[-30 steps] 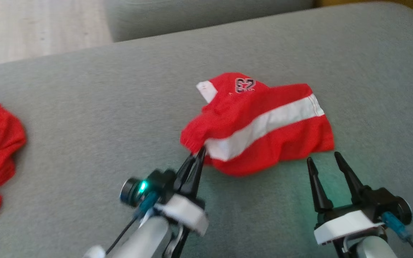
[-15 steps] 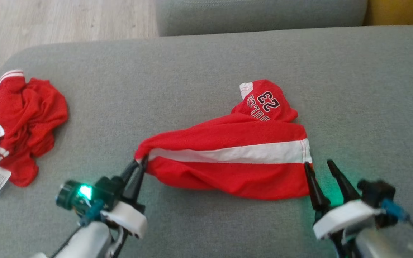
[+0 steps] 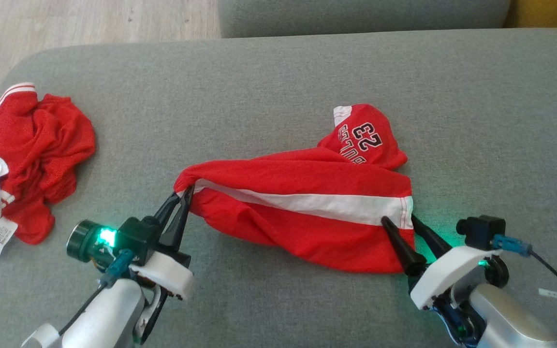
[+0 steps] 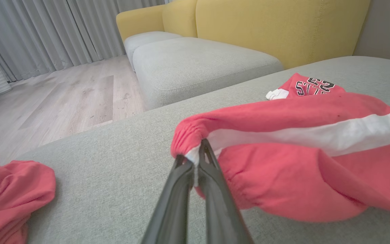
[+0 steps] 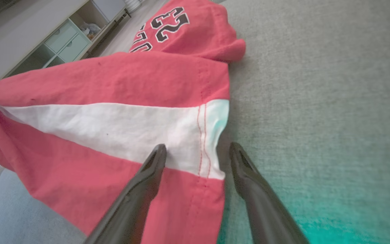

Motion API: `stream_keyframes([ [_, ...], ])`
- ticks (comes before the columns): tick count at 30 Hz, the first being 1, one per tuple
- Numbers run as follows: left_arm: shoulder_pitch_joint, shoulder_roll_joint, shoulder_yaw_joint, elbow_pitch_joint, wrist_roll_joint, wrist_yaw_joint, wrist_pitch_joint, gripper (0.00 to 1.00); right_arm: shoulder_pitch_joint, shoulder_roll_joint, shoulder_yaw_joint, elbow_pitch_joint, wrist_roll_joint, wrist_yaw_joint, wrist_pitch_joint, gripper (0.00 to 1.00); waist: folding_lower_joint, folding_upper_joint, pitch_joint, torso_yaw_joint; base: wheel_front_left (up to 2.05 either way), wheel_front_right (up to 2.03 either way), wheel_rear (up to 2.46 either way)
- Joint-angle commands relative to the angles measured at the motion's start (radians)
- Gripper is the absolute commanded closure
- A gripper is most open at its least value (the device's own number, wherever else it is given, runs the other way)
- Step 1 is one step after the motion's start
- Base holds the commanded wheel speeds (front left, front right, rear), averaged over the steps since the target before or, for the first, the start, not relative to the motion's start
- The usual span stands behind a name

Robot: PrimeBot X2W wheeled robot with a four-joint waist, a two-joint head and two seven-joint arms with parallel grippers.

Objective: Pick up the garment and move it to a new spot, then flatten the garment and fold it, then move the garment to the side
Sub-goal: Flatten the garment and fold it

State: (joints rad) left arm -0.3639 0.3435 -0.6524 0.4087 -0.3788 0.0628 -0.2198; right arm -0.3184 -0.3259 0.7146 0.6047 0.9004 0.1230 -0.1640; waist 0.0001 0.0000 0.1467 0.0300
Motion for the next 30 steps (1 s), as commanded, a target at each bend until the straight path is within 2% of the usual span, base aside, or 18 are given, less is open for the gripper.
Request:
stream_keyframes([
  [1,-0.040,0.033,0.035,-0.024,-0.004,0.010,-0.001,1.00,-0.020,-0.021,0.025,-0.025,0.013,0.008,-0.021,0.56,-0.0001,0.0000,-0.002,-0.003,0.00,0.00,0.00],
  [2,-0.039,0.033,0.034,-0.024,-0.004,0.011,-0.001,1.00,-0.022,-0.028,0.040,-0.030,0.022,0.008,-0.036,0.85,-0.0001,0.0000,-0.003,-0.006,0.00,0.00,0.00],
  [3,-0.038,0.034,0.033,-0.025,-0.005,0.011,-0.001,1.00,-0.024,-0.035,0.054,-0.035,0.030,0.008,-0.049,1.00,-0.0001,0.0000,-0.005,-0.009,0.00,0.00,0.00],
  [9,-0.039,0.052,0.034,-0.040,-0.007,0.012,0.000,1.00,-0.056,-0.070,0.097,-0.069,0.048,0.008,-0.092,1.00,-0.0001,0.0000,-0.012,-0.040,0.00,0.00,0.00],
  [12,-0.049,0.063,0.038,-0.065,-0.005,0.014,-0.002,1.00,-0.080,-0.090,0.080,-0.101,0.041,0.008,-0.096,1.00,-0.0001,0.0000,-0.011,-0.057,0.00,0.00,0.00],
  [15,-0.075,0.081,0.044,-0.122,-0.006,0.003,0.007,1.00,-0.105,-0.117,-0.017,-0.179,0.016,0.008,-0.097,1.00,-0.0001,0.0000,-0.001,-0.077,0.00,0.00,0.00],
  [18,-0.135,0.112,0.054,-0.207,-0.010,-0.023,0.052,1.00,-0.135,-0.175,-0.154,-0.279,-0.040,0.008,-0.097,1.00,-0.0001,0.0000,0.016,-0.099,0.00,0.00,0.00],
  [23,-0.339,0.176,0.057,-0.350,0.023,-0.099,0.174,1.00,-0.225,-0.289,-0.375,-0.414,-0.162,0.008,-0.098,1.00,-0.0001,0.0000,0.065,-0.130,0.00,0.00,0.00],
  [24,-0.339,0.176,0.057,-0.350,0.023,-0.099,0.174,1.00,-0.225,-0.289,-0.375,-0.414,-0.162,0.008,-0.098,1.00,-0.0001,0.0000,0.065,-0.130,0.00,0.00,0.00],
  [27,-0.512,0.180,0.043,-0.380,0.057,-0.145,0.237,1.00,-0.333,-0.352,-0.427,-0.431,-0.216,0.008,-0.076,1.00,-0.0001,0.0000,0.110,-0.143,0.00,0.00,0.00],
  [30,-0.695,0.136,0.012,-0.329,0.057,-0.177,0.247,1.00,-0.479,-0.379,-0.438,-0.408,-0.248,0.008,-0.031,1.00,-0.0001,0.0000,0.170,-0.147,0.00,0.00,0.00],
])
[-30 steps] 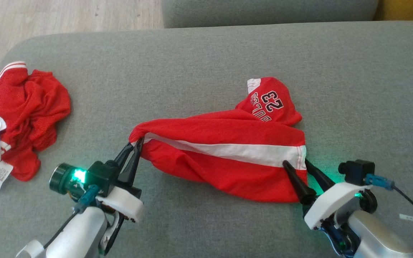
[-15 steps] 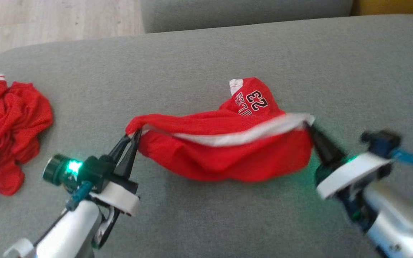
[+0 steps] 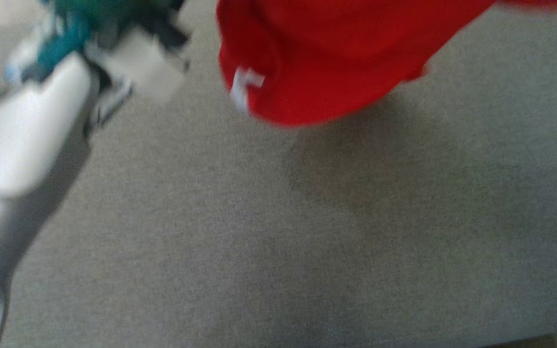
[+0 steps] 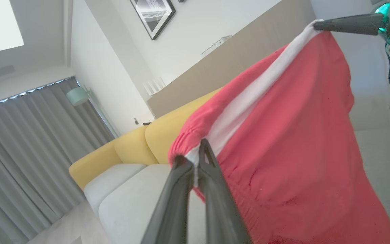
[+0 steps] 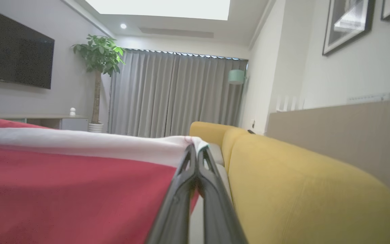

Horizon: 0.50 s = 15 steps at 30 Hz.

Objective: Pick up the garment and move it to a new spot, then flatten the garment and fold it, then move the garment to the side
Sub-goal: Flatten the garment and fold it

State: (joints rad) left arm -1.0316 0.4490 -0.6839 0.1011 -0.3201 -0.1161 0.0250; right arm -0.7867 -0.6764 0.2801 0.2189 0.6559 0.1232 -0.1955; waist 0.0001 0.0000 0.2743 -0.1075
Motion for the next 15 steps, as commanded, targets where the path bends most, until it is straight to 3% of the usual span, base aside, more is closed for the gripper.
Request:
stream_keyframes([
  [1,-0.092,0.015,0.027,0.012,0.001,-0.005,-0.003,1.00,-0.064,-0.039,0.007,-0.010,-0.019,0.008,0.015,1.00,-0.0001,0.0000,0.068,-0.010,0.00,0.00,0.00],
  [4,-0.280,-0.030,-0.023,0.151,0.021,-0.012,-0.046,1.00,-0.226,-0.046,0.025,0.061,-0.060,0.008,0.029,1.00,-0.0001,0.0000,0.142,-0.015,0.00,0.00,0.00],
  [9,-0.509,-0.121,-0.025,0.373,0.058,-0.012,-0.229,1.00,-0.427,-0.053,0.016,0.194,-0.128,0.008,-0.019,1.00,-0.0001,0.0000,0.217,-0.021,0.00,0.00,0.00],
  [12,-0.541,-0.155,-0.015,0.436,0.051,-0.012,-0.277,1.00,-0.464,-0.056,0.001,0.227,-0.142,0.008,-0.049,1.00,-0.0001,0.0000,0.223,-0.025,0.00,0.00,0.00],
  [15,-0.493,-0.150,-0.034,0.427,0.043,-0.014,-0.286,1.00,-0.427,-0.057,-0.009,0.209,-0.129,0.008,-0.062,1.00,-0.0001,0.0000,0.224,-0.031,0.00,0.00,0.00],
])
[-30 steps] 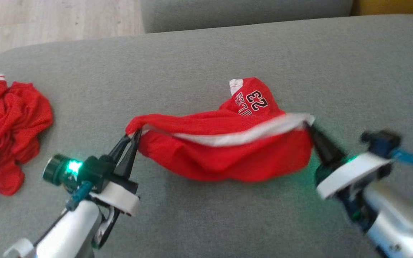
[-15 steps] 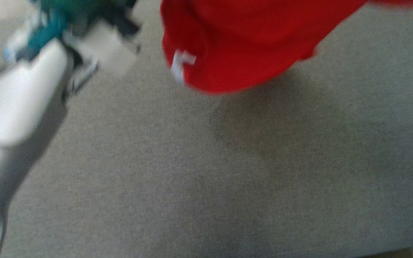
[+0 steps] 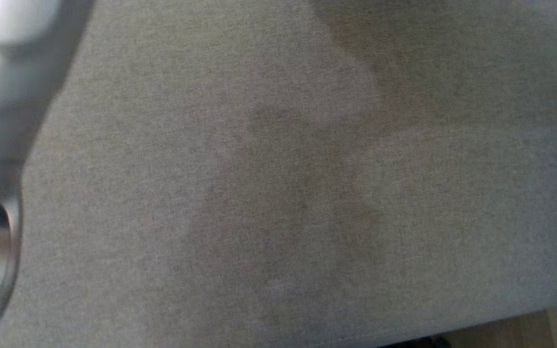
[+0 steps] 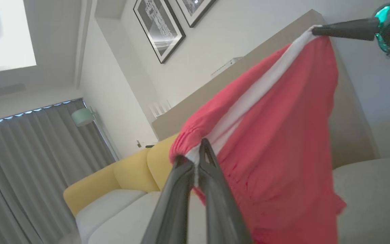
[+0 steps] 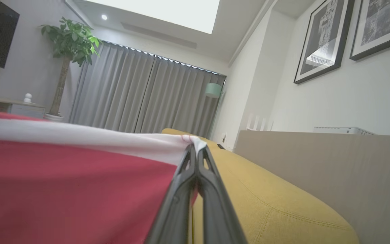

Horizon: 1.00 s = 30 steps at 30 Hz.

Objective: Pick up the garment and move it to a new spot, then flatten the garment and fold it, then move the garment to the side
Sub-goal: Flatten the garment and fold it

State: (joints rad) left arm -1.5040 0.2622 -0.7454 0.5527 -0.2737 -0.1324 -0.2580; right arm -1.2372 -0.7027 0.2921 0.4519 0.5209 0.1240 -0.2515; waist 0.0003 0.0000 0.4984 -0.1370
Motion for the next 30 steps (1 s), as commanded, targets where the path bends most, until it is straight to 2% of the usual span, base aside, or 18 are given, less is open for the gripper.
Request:
stream_keyframes([
  [1,0.011,0.045,0.017,-0.047,-0.007,0.002,-0.003,1.00,0.053,-0.029,-0.025,-0.041,0.014,0.007,-0.008,1.00,-0.0003,0.0000,-0.001,-0.005,0.00,0.00,0.00],
  [4,0.151,0.079,-0.023,-0.137,-0.021,0.002,-0.003,1.00,0.190,-0.020,-0.050,-0.113,0.032,0.007,-0.010,1.00,-0.0003,0.0000,-0.010,-0.011,0.00,0.00,0.00],
  [9,0.452,0.124,-0.103,-0.262,-0.033,0.002,-0.004,1.00,0.508,0.023,-0.119,-0.220,0.040,0.007,-0.010,1.00,-0.0003,0.0000,-0.046,-0.024,0.00,0.00,0.00],
  [15,0.807,0.151,-0.157,-0.327,-0.034,0.018,-0.004,1.00,0.871,0.114,-0.233,-0.315,0.011,0.007,-0.010,1.00,-0.0003,0.0000,-0.131,-0.037,0.00,0.00,0.00],
  [19,0.991,0.163,-0.193,-0.346,-0.057,0.028,-0.004,1.00,1.080,0.143,-0.285,-0.365,-0.005,0.007,0.000,1.00,-0.0003,0.0000,-0.191,-0.032,0.00,0.00,0.00],
  [23,1.099,0.168,-0.222,-0.375,-0.089,0.038,-0.002,1.00,1.256,0.167,-0.363,-0.440,-0.013,0.007,0.051,1.00,-0.0003,0.0000,-0.224,-0.023,0.00,0.00,0.00],
  [27,1.136,0.169,-0.223,-0.412,-0.111,0.052,0.006,1.00,1.343,0.181,-0.422,-0.514,-0.018,0.007,0.094,1.00,-0.0003,0.0000,-0.230,-0.016,0.00,0.00,0.00],
  [30,1.150,0.146,-0.195,-0.450,-0.162,0.062,0.005,1.00,1.366,0.194,-0.469,-0.571,-0.024,0.007,0.140,1.00,-0.0003,0.0000,-0.230,-0.002,0.00,0.00,0.00],
])
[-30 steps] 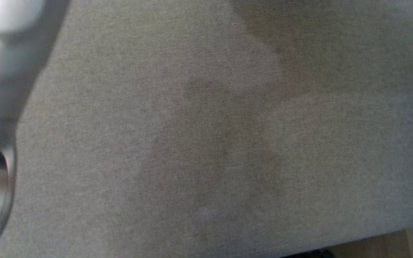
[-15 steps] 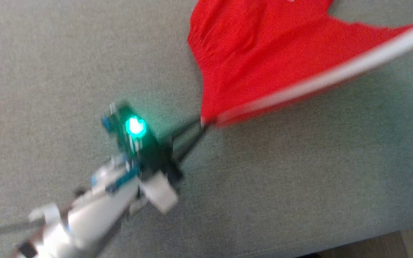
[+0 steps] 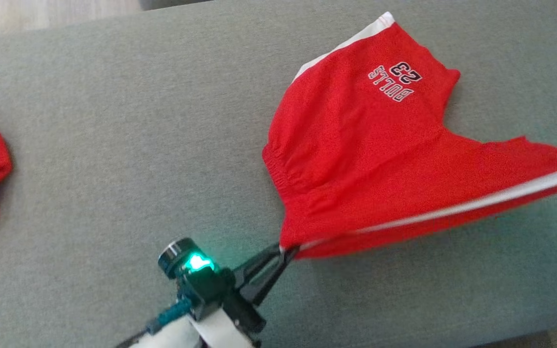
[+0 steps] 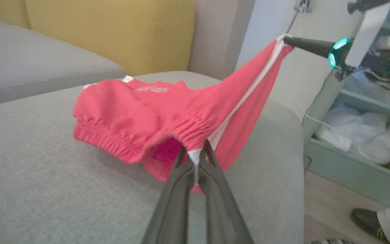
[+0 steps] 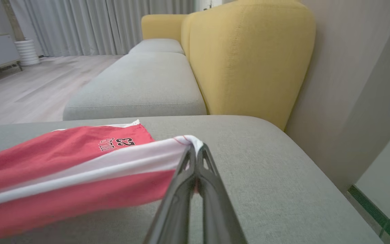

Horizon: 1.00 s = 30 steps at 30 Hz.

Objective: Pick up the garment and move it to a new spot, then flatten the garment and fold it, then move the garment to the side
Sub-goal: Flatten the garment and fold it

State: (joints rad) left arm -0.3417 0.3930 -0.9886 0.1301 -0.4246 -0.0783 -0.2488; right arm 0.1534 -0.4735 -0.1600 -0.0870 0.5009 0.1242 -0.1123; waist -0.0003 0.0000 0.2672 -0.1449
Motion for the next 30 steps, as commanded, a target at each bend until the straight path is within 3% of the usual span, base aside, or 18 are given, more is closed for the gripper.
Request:
stream_keyframes([
  [1,-0.013,0.003,0.063,-0.036,-0.034,0.008,-0.005,1.00,-0.033,-0.034,-0.024,-0.042,-0.009,0.007,0.016,1.00,0.0003,0.0000,0.002,0.012,0.00,0.00,0.00],
  [8,-0.120,-0.075,0.141,-0.007,-0.106,0.013,0.000,1.00,-0.269,-0.053,0.037,0.031,-0.062,0.007,0.112,1.00,0.0003,0.0000,0.048,0.074,0.00,0.00,0.00],
  [15,-0.273,-0.172,0.193,0.151,-0.152,0.024,0.038,1.00,-0.619,-0.124,0.268,0.289,-0.111,0.007,0.211,1.00,0.0003,0.0000,0.110,0.147,0.00,0.00,0.00],
  [22,-0.354,-0.240,0.203,0.276,-0.154,0.033,0.030,1.00,-0.873,-0.141,0.483,0.531,-0.167,0.007,0.188,1.00,0.0003,0.0000,0.155,0.176,0.00,0.00,0.00],
  [30,-0.407,-0.281,0.202,0.367,-0.127,0.036,0.002,1.00,-1.056,-0.105,0.605,0.750,-0.153,0.007,0.081,1.00,0.0003,0.0000,0.194,0.186,0.00,0.00,0.00],
])
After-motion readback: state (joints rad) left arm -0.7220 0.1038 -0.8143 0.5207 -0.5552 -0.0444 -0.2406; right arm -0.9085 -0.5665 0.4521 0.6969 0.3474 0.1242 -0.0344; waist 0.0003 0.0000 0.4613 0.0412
